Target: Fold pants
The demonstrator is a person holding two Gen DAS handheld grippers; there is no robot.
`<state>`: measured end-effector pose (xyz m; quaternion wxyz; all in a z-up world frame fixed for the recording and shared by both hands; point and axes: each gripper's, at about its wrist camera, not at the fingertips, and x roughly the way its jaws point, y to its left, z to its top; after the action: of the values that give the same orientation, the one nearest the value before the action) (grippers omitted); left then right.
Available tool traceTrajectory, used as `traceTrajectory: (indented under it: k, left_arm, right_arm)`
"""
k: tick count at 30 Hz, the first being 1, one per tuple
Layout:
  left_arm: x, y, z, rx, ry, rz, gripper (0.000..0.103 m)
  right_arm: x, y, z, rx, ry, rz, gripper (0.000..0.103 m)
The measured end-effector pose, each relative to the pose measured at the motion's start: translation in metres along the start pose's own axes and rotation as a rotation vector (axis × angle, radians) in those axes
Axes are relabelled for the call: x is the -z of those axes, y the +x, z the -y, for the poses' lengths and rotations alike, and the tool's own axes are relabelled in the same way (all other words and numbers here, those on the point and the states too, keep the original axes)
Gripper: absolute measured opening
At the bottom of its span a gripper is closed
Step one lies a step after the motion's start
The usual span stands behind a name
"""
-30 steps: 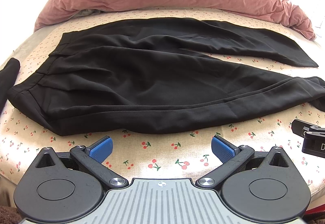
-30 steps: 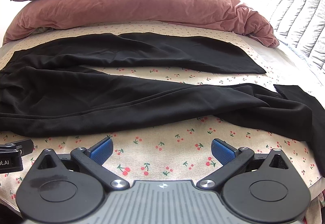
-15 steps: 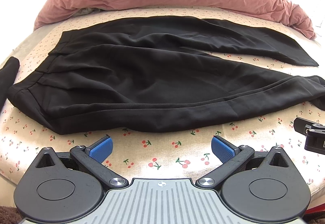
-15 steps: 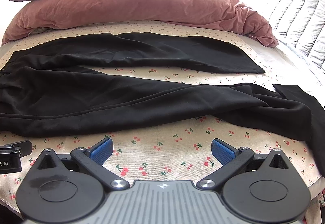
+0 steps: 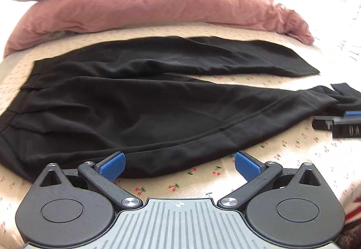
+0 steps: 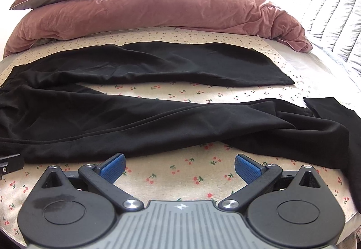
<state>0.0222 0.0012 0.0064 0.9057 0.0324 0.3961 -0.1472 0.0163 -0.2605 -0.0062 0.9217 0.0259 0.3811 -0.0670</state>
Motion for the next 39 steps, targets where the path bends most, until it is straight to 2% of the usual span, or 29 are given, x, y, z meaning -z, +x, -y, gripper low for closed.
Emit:
traceTrajectory:
  k: [2,4,9,11,12,14,15,17,19,23,26,27,28,29,30,31,34,36,39]
  left_arm:
    - [-0.007,0.009,-0.002,0.076,0.025,-0.045,0.103]
    - [-0.010,0.018,0.001,0.123,0.060,-0.075,0.101]
    - [-0.025,0.036,-0.001,0.255,0.130,-0.052,0.089]
    - [-0.029,0.049,-0.002,0.298,0.170,-0.053,0.079]
    - [-0.030,0.056,-0.003,0.318,0.182,-0.059,0.069]
    - [-0.031,0.070,-0.006,0.352,0.174,-0.088,0.059]
    - [-0.032,0.076,-0.008,0.369,0.158,-0.106,0.050]
    - [-0.034,0.086,-0.011,0.397,0.142,-0.135,0.046]
    - [-0.036,0.088,-0.011,0.436,0.156,-0.136,0.038]
    - [-0.037,0.094,-0.011,0.490,0.187,-0.150,0.037]
    - [-0.037,0.096,-0.010,0.519,0.213,-0.151,0.035]
    - [-0.036,0.096,-0.009,0.528,0.216,-0.155,0.031]
    - [-0.036,0.097,-0.009,0.537,0.223,-0.158,0.024]
    - [-0.035,0.097,-0.008,0.547,0.232,-0.160,0.019]
    - [-0.034,0.096,-0.008,0.548,0.241,-0.163,0.010]
    - [-0.034,0.095,-0.008,0.538,0.246,-0.161,0.003]
    - [-0.035,0.093,-0.013,0.512,0.196,-0.152,0.000]
    - [-0.036,0.083,-0.011,0.491,0.218,-0.106,0.000]
    - [-0.043,0.062,-0.014,0.513,0.212,-0.029,0.000]
  right_arm:
    - [-0.015,0.007,0.018,-0.024,0.050,-0.047,0.103]
    - [-0.028,0.013,0.036,-0.016,0.089,-0.055,0.102]
    - [-0.057,0.030,0.084,0.105,0.163,-0.015,0.097]
    - [-0.065,0.044,0.107,0.126,0.244,-0.024,0.095]
    - [-0.067,0.053,0.117,0.139,0.281,-0.032,0.094]
    - [-0.069,0.074,0.138,0.180,0.360,-0.061,0.086]
    - [-0.070,0.085,0.149,0.202,0.393,-0.078,0.085]
    - [-0.070,0.102,0.165,0.241,0.448,-0.102,0.081]
    - [-0.069,0.117,0.178,0.265,0.499,-0.116,0.080]
    - [-0.070,0.144,0.190,0.343,0.513,-0.136,0.074]
    - [-0.068,0.157,0.197,0.372,0.515,-0.114,0.078]
    - [-0.069,0.159,0.198,0.374,0.517,-0.100,0.078]
    - [-0.070,0.160,0.197,0.378,0.507,-0.088,0.070]
    - [-0.072,0.160,0.194,0.378,0.486,-0.073,0.053]
    - [-0.075,0.160,0.191,0.376,0.463,-0.062,0.040]
    - [-0.077,0.160,0.189,0.367,0.452,-0.052,0.009]
    - [-0.087,0.157,0.183,0.384,0.414,-0.020,0.006]
    - [-0.103,0.147,0.184,0.399,0.371,0.024,0.006]
    - [-0.135,0.119,0.193,0.349,0.380,0.105,0.006]
